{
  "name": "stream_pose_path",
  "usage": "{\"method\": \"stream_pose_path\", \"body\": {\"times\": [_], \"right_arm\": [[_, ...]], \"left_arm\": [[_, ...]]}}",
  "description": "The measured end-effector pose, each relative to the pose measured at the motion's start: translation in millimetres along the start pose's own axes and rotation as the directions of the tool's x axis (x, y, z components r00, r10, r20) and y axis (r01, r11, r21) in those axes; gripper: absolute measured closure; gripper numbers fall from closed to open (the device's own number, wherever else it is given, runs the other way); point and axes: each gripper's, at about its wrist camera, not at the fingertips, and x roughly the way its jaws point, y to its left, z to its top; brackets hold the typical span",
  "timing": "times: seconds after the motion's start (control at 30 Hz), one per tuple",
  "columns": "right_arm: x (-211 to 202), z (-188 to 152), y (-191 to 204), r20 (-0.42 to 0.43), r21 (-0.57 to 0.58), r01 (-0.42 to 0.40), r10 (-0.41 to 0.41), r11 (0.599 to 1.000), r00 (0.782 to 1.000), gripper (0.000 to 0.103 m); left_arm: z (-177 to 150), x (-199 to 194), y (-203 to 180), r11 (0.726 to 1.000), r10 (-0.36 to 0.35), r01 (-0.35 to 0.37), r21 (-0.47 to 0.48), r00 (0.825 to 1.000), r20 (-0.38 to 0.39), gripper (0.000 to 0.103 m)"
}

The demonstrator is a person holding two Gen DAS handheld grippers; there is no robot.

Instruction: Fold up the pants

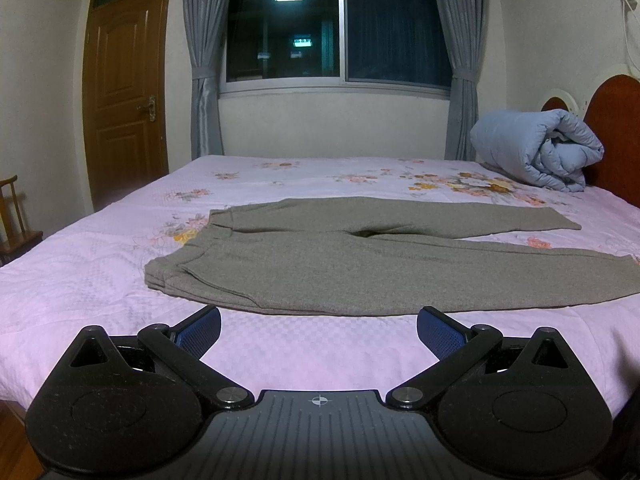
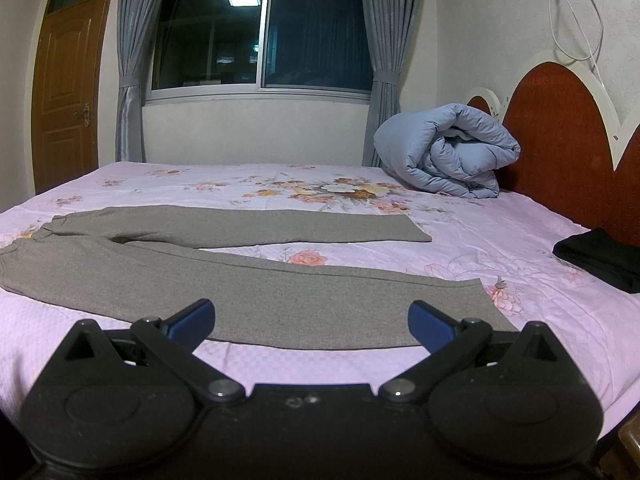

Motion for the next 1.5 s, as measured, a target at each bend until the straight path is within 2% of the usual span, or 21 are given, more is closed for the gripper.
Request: {"method": "stream_pose_path", "body": {"times": [0.73, 0.87, 0.93, 0.97, 1.07, 1.17, 1.2, 1.27, 1.33, 1.5], "right_arm": [[0.6, 0.4, -2.9, -0.004, 0.011, -0.01, 0.01, 1.0, 1.0, 0.006], [3.2, 1.9, -8.1, -0.029, 0.046, -0.049, 0.05, 0.998, 0.998, 0.006], [4.1, 6.3, -7.1, -0.02, 0.04, -0.079, 0.08, 0.996, 0.997, 0.006], [5.6, 9.6, -5.9, -0.008, 0.03, -0.091, 0.091, 0.995, 0.996, 0.006], [21.3, 23.3, -4.5, -0.002, 0.02, -0.101, 0.101, 0.995, 0.995, 0.006], [44.2, 47.0, -2.3, -0.003, 0.033, -0.108, 0.108, 0.994, 0.994, 0.006], [50.8, 54.4, -1.6, 0.001, 0.034, -0.115, 0.115, 0.993, 0.993, 0.006], [68.4, 73.8, 4.2, 0.012, 0.026, -0.126, 0.126, 0.992, 0.992, 0.006], [84.7, 90.4, 10.8, 0.021, 0.018, -0.148, 0.147, 0.989, 0.989, 0.006], [143.2, 124.6, 31.9, 0.018, -0.004, -0.154, 0.154, 0.988, 0.988, 0.006]], "left_arm": [[-1.8, -0.8, -0.4, 1.0, -0.001, 0.001, -0.017, 1.0, 0.001, 0.0], [0.0, 10.6, 4.0, 0.998, -0.037, 0.034, -0.044, 0.996, -0.077, 0.0], [5.1, 16.6, 13.9, 0.995, -0.06, 0.053, -0.08, 0.994, -0.089, 0.0], [10.1, 21.7, 18.4, 0.996, -0.048, 0.041, -0.075, 0.995, -0.084, 0.0], [31.2, 44.0, 41.1, 0.996, -0.013, 0.006, -0.094, 0.997, -0.075, 0.0], [60.6, 76.9, 69.6, 0.993, 0.025, -0.036, -0.114, 0.995, -0.097, 0.0], [71.3, 90.4, 80.8, 0.993, 0.017, -0.03, -0.117, 0.994, -0.106, 0.0], [89.4, 114.7, 100.2, 0.99, 0.063, -0.076, -0.121, 0.992, -0.108, 0.0], [107.7, 144.9, 118.5, 0.988, 0.1, -0.113, -0.106, 0.988, -0.118, 0.0], [137.4, 236.6, 155.1, 0.991, 0.116, -0.125, -0.055, 0.982, -0.148, 0.0]]}}
